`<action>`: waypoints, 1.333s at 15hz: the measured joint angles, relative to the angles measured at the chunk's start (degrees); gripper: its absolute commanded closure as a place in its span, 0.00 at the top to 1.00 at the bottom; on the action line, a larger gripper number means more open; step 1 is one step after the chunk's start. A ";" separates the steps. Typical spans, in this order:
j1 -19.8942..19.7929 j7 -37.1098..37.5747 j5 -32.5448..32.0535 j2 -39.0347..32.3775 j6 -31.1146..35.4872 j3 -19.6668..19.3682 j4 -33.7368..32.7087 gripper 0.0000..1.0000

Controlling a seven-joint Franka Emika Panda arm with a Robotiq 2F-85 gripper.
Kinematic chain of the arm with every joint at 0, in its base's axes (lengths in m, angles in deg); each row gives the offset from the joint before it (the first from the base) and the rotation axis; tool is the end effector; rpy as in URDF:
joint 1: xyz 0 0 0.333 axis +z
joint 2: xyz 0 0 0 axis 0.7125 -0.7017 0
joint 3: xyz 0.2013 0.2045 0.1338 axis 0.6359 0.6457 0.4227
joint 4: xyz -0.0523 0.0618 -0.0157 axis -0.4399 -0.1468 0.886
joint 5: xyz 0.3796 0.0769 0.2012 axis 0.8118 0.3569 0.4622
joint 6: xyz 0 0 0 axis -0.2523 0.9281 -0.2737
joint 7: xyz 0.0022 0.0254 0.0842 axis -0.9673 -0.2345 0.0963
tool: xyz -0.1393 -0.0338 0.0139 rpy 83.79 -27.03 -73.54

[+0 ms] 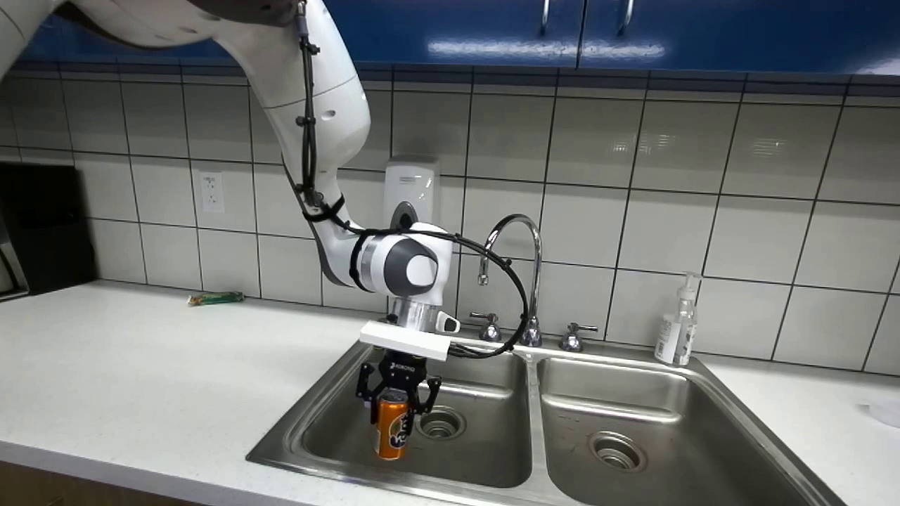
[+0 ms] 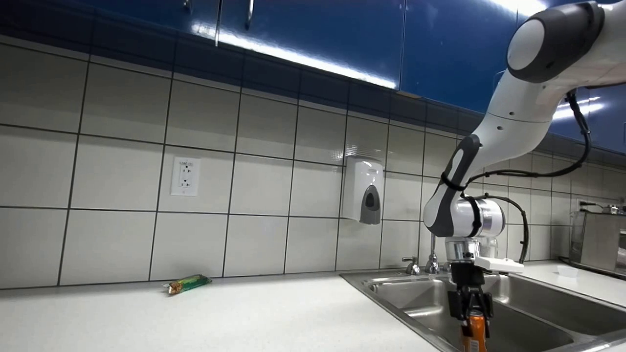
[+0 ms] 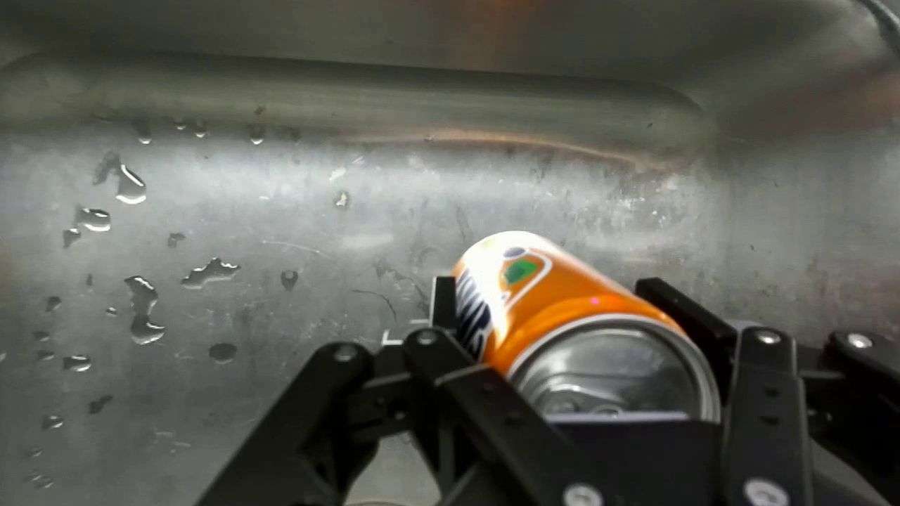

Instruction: Put the orange can inside the left sink

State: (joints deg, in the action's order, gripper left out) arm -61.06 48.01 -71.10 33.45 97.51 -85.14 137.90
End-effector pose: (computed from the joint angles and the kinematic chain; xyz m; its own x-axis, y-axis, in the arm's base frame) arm 0.5173 -0.2231 0.0689 0.9542 0.1128 -0.2770 0.0815 -0.9891 -0.1223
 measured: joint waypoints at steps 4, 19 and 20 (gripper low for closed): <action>-0.78 0.00 0.00 -4.08 0.00 0.94 -2.42 0.40; -2.57 0.00 0.00 -8.69 -0.57 2.97 -6.17 0.40; -2.62 0.00 0.00 -8.72 -0.67 3.01 -6.24 0.74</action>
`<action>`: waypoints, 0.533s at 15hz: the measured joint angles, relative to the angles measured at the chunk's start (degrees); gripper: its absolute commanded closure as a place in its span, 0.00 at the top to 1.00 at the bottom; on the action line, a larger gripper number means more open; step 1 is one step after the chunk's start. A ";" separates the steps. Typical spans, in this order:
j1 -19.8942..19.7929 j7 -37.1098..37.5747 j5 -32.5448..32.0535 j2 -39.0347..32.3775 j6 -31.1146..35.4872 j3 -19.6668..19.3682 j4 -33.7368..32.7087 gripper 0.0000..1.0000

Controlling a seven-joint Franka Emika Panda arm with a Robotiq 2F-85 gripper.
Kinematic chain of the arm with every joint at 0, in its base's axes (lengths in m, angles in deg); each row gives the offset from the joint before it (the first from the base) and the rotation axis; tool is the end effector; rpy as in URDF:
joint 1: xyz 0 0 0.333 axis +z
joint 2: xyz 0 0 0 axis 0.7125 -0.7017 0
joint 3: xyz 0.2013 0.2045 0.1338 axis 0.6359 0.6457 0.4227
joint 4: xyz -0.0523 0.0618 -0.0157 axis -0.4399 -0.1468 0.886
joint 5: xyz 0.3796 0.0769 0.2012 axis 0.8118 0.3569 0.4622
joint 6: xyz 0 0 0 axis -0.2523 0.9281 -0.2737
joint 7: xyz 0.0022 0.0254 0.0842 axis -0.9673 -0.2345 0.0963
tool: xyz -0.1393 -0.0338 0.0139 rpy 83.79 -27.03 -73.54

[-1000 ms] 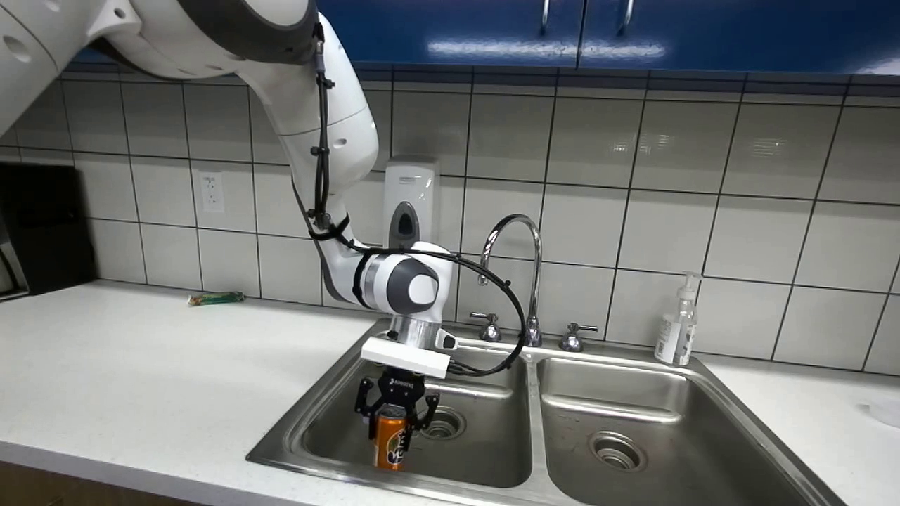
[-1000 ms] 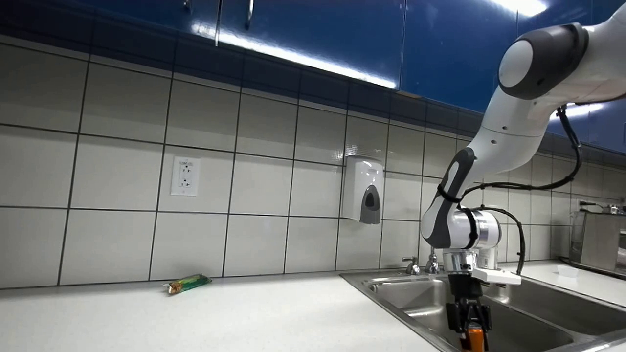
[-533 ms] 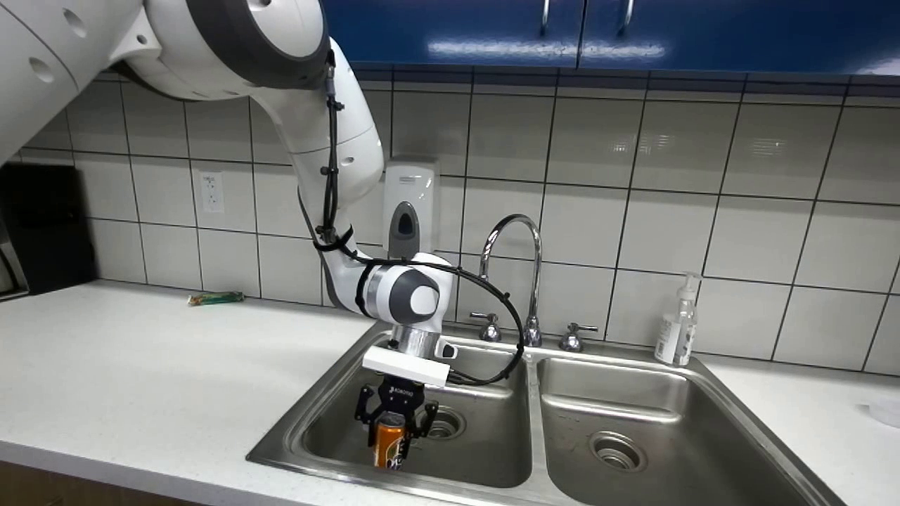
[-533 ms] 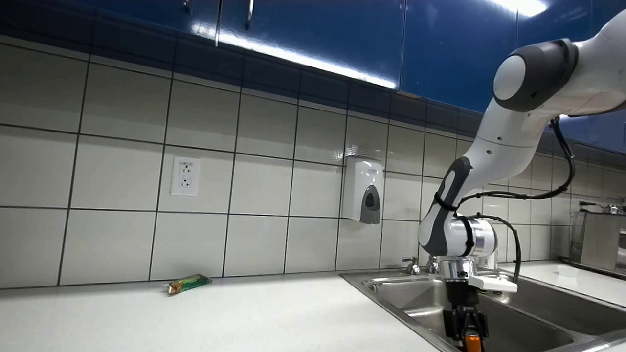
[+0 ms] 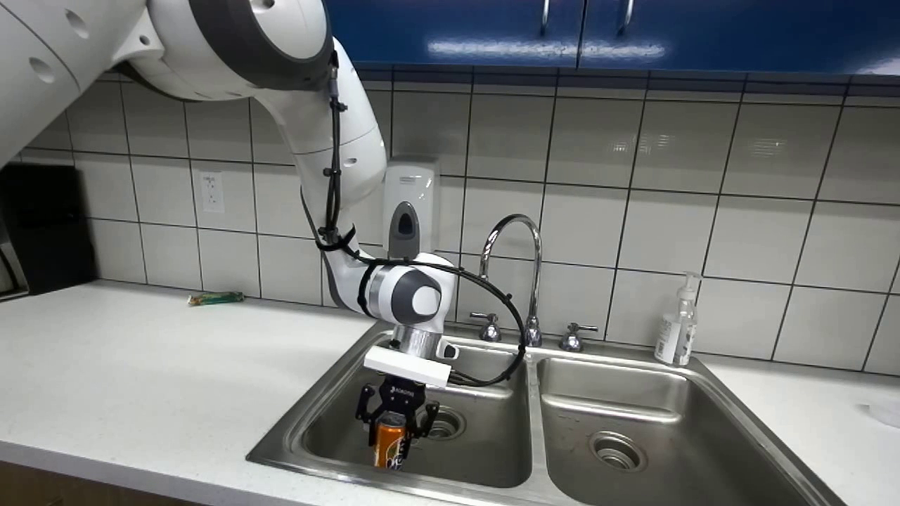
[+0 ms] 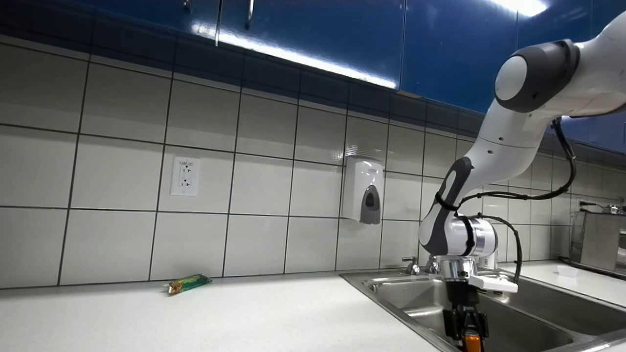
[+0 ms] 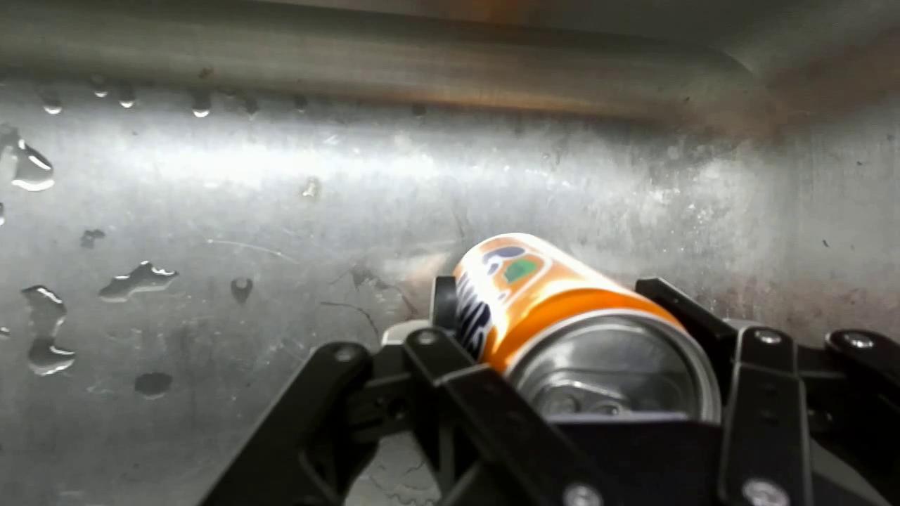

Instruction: Put the orange can inside the left sink

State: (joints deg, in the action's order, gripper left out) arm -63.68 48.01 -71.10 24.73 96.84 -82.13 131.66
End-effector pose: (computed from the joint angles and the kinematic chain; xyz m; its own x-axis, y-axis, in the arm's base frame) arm 0.5265 -0.2207 0.0151 0.9402 0.1270 -0.3161 0.0777 -0.9834 -0.1640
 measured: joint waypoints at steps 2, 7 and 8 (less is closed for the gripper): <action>-0.03 0.00 0.00 -0.10 -0.21 0.02 -0.17 0.98; -0.10 0.00 0.00 -1.41 -0.23 0.06 -1.07 1.00; -0.11 0.00 0.00 -1.60 -0.23 0.07 -1.31 1.00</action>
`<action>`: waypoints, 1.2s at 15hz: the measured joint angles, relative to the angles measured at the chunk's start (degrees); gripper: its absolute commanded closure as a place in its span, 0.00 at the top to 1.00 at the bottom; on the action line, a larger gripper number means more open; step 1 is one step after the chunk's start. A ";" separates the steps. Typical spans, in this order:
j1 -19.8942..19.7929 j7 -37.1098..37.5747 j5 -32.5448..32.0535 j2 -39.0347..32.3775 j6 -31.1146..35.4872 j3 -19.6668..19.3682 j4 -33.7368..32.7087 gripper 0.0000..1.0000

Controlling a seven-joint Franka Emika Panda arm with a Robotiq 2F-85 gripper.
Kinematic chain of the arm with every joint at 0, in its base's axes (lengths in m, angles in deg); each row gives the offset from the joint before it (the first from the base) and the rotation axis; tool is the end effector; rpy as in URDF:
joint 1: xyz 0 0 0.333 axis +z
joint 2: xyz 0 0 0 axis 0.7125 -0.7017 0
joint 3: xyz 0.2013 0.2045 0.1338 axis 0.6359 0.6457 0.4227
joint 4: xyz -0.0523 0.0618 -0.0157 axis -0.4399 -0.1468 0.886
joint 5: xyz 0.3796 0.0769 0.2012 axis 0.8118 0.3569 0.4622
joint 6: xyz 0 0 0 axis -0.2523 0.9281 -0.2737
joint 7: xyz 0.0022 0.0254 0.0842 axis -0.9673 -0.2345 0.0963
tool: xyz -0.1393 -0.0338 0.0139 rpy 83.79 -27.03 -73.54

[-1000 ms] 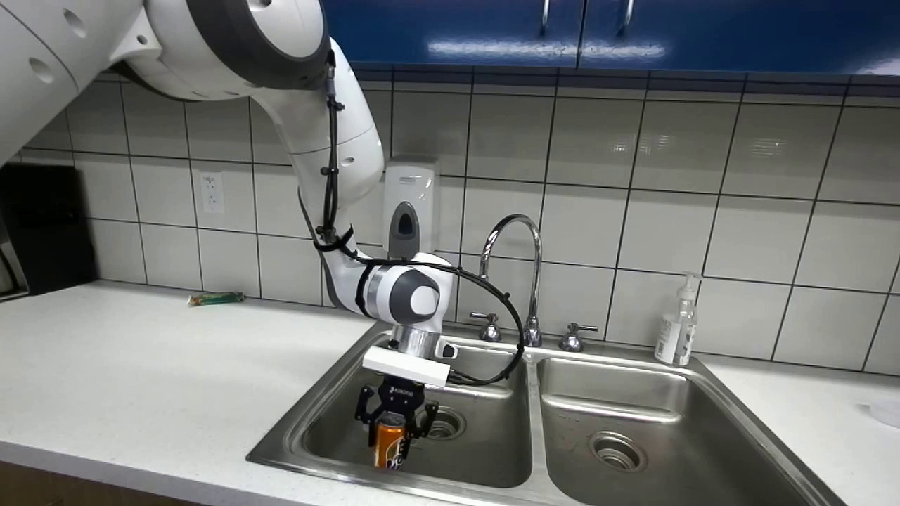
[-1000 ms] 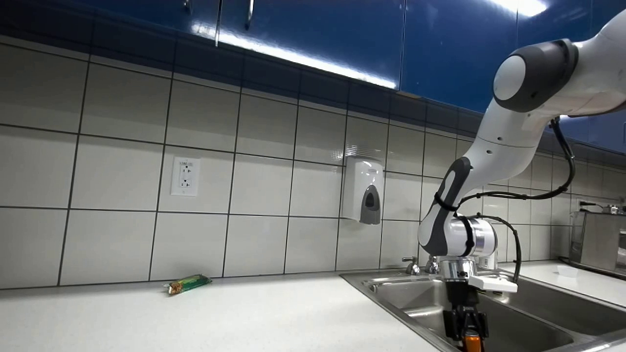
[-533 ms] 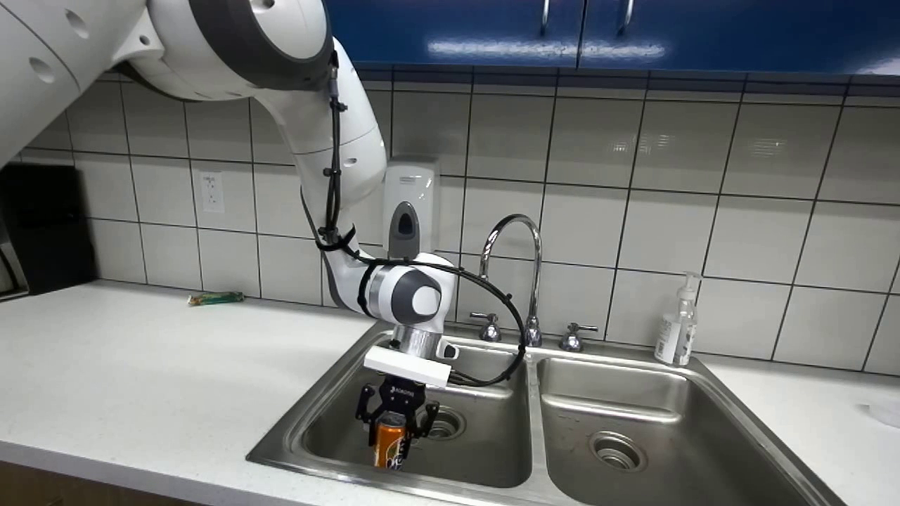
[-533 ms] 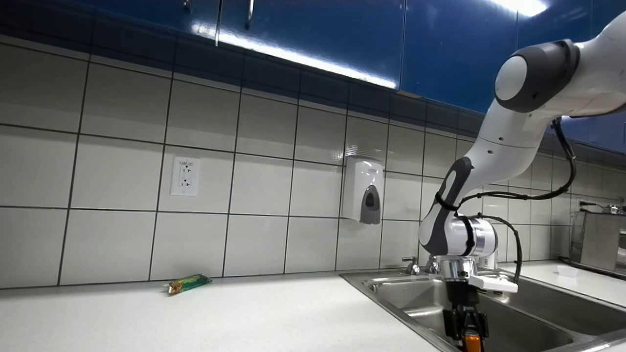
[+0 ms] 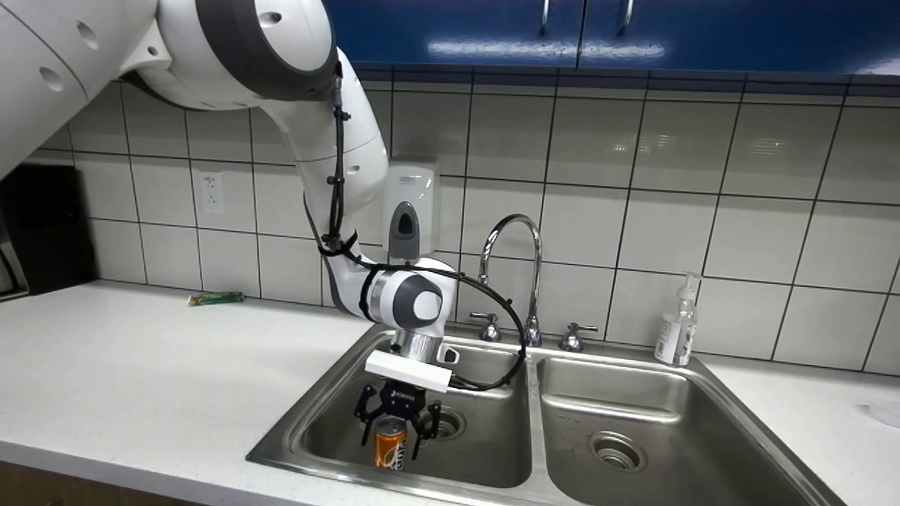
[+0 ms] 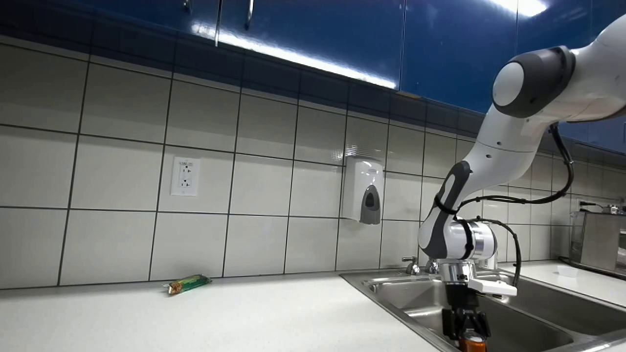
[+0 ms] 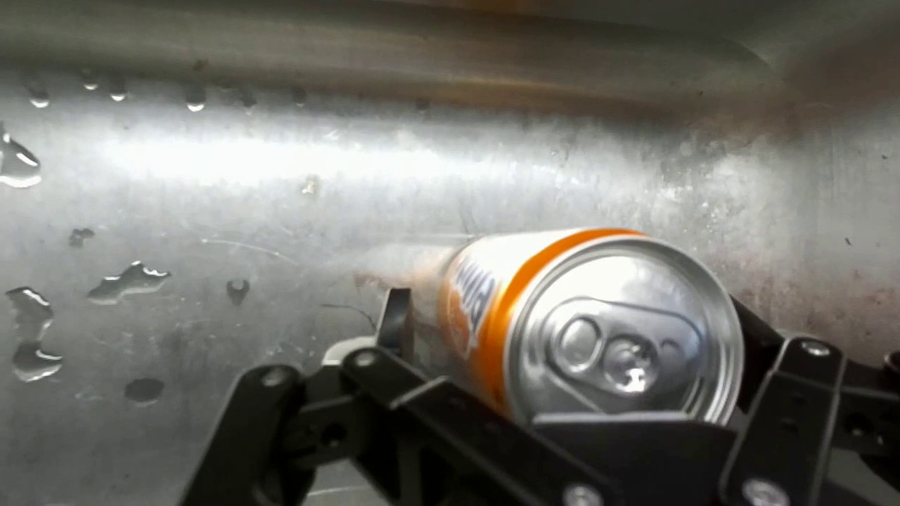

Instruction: Put the orange can inside the left sink

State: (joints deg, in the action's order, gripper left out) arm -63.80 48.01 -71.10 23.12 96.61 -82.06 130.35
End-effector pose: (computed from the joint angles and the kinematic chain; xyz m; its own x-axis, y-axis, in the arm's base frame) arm 0.5280 -0.2219 0.0058 0.9374 0.1278 -0.3241 0.0761 -0.9829 -0.1675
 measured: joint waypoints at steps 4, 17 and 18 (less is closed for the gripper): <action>-0.01 0.00 0.00 -0.26 0.00 0.04 -0.43 1.00; 0.00 0.00 -0.01 5.79 0.09 0.94 0.13 1.00; 0.02 0.00 -0.06 6.65 0.12 0.94 0.49 1.00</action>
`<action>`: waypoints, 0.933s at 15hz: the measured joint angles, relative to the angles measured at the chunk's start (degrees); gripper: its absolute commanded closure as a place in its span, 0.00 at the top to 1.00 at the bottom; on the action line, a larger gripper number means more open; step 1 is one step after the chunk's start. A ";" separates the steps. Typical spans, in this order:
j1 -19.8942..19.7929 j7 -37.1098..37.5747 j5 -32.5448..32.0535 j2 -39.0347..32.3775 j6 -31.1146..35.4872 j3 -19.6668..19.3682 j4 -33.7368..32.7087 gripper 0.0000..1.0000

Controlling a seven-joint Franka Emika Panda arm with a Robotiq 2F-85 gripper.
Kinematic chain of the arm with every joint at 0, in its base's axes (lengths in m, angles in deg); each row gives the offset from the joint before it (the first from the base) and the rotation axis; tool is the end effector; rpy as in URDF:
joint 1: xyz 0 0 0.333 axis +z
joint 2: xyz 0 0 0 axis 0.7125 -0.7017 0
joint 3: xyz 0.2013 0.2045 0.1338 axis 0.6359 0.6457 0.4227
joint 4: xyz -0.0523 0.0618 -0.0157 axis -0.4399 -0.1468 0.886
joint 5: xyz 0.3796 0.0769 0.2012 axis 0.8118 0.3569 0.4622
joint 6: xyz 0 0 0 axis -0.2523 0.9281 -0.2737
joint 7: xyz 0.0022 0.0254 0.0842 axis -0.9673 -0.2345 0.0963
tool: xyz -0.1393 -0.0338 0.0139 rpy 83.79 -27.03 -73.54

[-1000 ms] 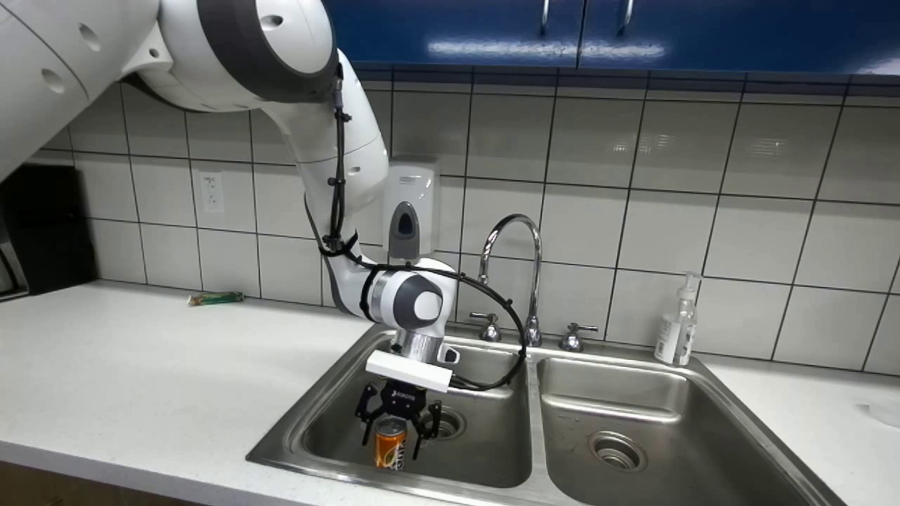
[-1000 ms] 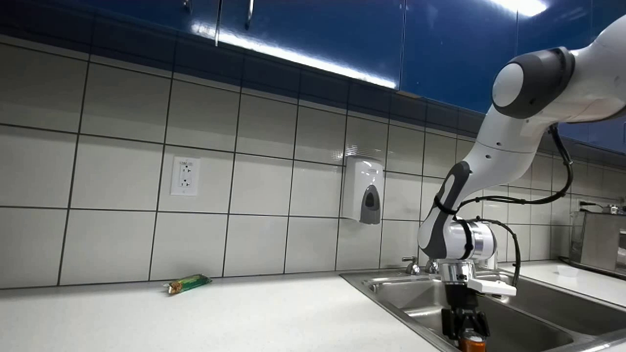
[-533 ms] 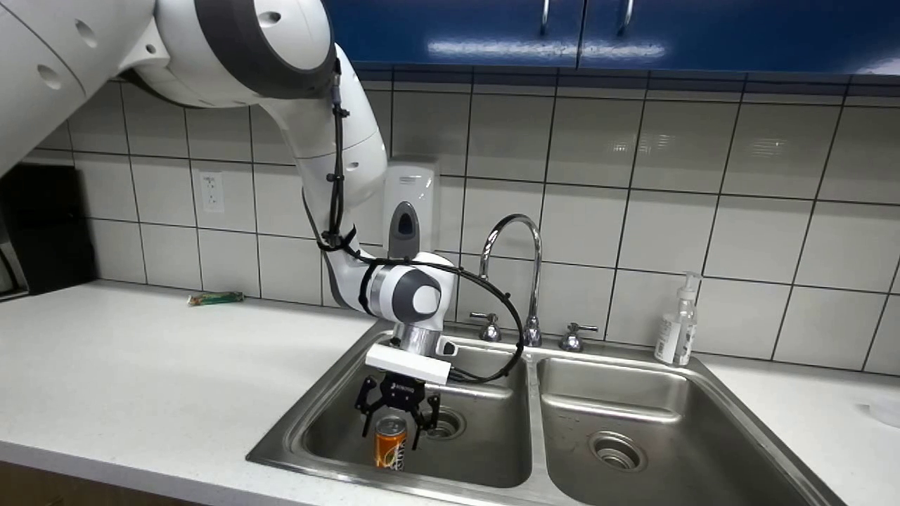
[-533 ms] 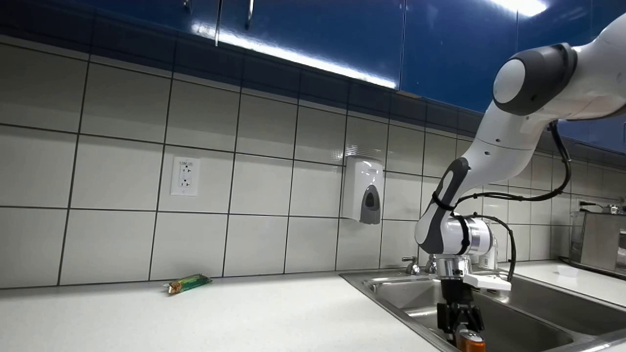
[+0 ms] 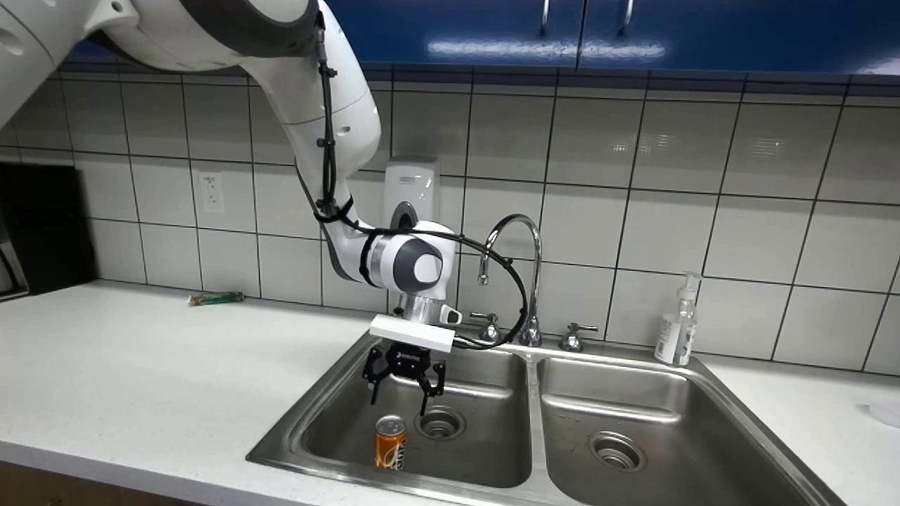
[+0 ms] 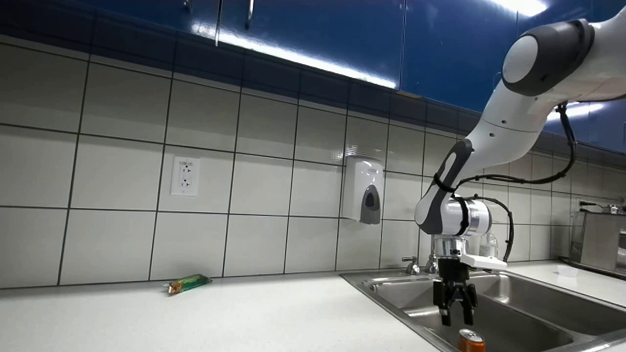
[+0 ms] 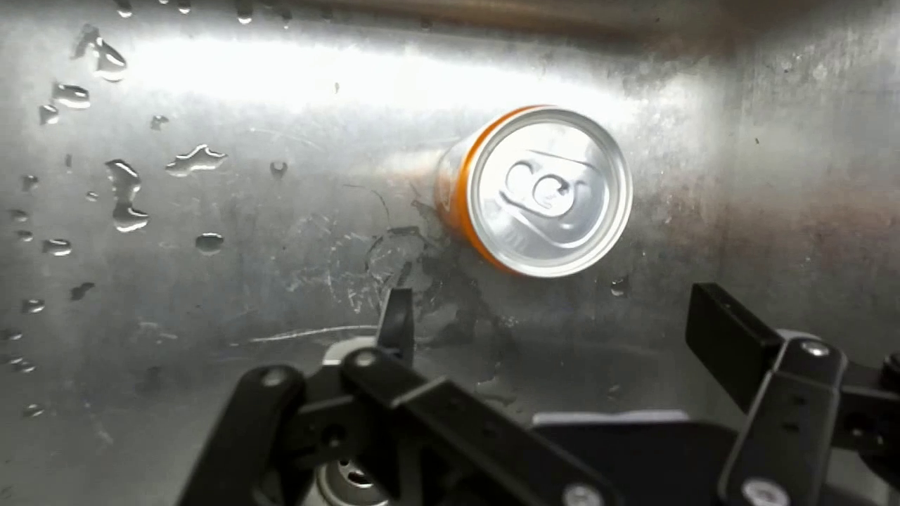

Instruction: Put the orange can inside the left sink

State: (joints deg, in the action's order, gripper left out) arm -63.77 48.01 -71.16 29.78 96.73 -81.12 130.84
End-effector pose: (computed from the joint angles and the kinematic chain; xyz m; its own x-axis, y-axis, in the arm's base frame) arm 0.5608 -0.2213 0.0709 0.9650 0.1342 -0.2252 0.1060 -0.9854 -0.1330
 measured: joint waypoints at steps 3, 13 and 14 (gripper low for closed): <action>0.23 0.00 -0.43 2.92 0.16 0.00 1.59 1.00; 3.71 0.00 -3.39 13.65 0.55 0.19 9.35 1.00; 4.34 0.00 -3.74 14.63 0.58 0.30 10.24 1.00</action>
State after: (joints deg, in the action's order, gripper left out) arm -59.43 48.01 -74.90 44.40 97.32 -80.83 141.08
